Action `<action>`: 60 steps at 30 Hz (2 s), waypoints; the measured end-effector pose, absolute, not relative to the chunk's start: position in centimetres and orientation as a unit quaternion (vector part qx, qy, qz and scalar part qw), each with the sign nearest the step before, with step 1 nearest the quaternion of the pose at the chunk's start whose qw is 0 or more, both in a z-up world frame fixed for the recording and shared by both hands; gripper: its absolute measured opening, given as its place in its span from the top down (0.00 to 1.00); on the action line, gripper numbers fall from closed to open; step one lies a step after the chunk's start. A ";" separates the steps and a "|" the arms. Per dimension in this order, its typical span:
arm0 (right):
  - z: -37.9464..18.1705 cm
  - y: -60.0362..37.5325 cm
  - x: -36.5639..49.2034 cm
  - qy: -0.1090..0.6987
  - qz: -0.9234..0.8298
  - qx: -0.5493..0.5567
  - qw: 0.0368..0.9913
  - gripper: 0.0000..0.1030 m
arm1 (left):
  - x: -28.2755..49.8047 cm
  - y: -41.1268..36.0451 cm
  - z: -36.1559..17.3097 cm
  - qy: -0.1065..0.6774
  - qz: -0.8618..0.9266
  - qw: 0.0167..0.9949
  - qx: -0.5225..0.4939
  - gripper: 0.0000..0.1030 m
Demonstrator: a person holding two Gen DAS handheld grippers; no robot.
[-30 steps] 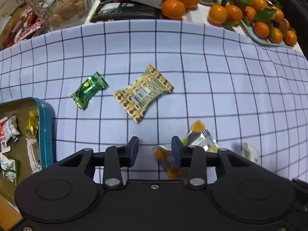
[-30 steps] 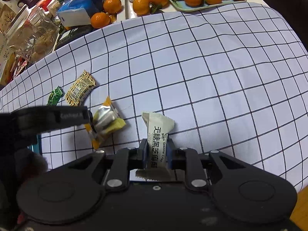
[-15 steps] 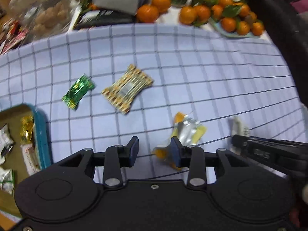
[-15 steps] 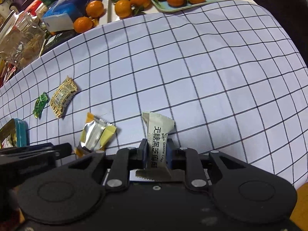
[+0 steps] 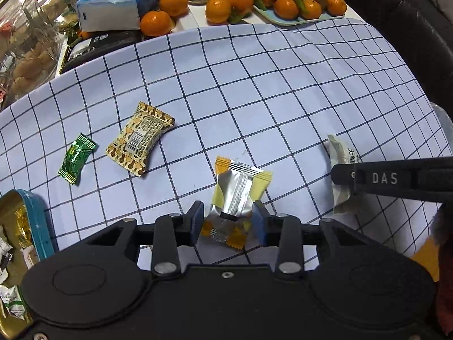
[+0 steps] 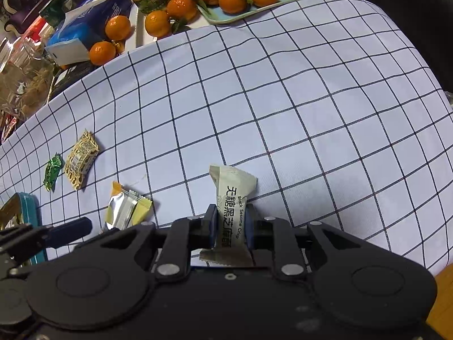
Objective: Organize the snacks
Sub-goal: 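Close the left tool on the silver-yellow packet and lift it, then carry both packets over the tin and open both tools to drop them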
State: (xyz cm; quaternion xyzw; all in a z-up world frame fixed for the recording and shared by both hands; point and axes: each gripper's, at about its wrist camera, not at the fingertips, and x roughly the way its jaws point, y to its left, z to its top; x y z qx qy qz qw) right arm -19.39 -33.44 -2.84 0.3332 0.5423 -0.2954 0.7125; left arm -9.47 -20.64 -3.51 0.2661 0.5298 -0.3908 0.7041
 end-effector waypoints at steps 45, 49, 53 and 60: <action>-0.5 -32.1 -17.9 0.508 -0.297 0.341 0.733 0.79 | -4.1 -17.6 -3.5 0.586 -0.256 0.759 0.125 0.57; -0.2 -31.0 -16.9 0.505 -0.287 0.336 0.742 0.79 | -3.2 -16.5 -3.1 0.583 -0.240 0.768 0.114 0.57; 0.1 -30.1 -15.8 0.500 -0.278 0.336 0.748 0.79 | -2.5 -15.4 -2.5 0.569 -0.219 0.784 0.116 0.57; 0.4 -27.7 -13.2 0.498 -0.257 0.320 0.764 0.79 | -0.7 -12.7 -1.6 0.549 -0.182 0.807 0.121 0.57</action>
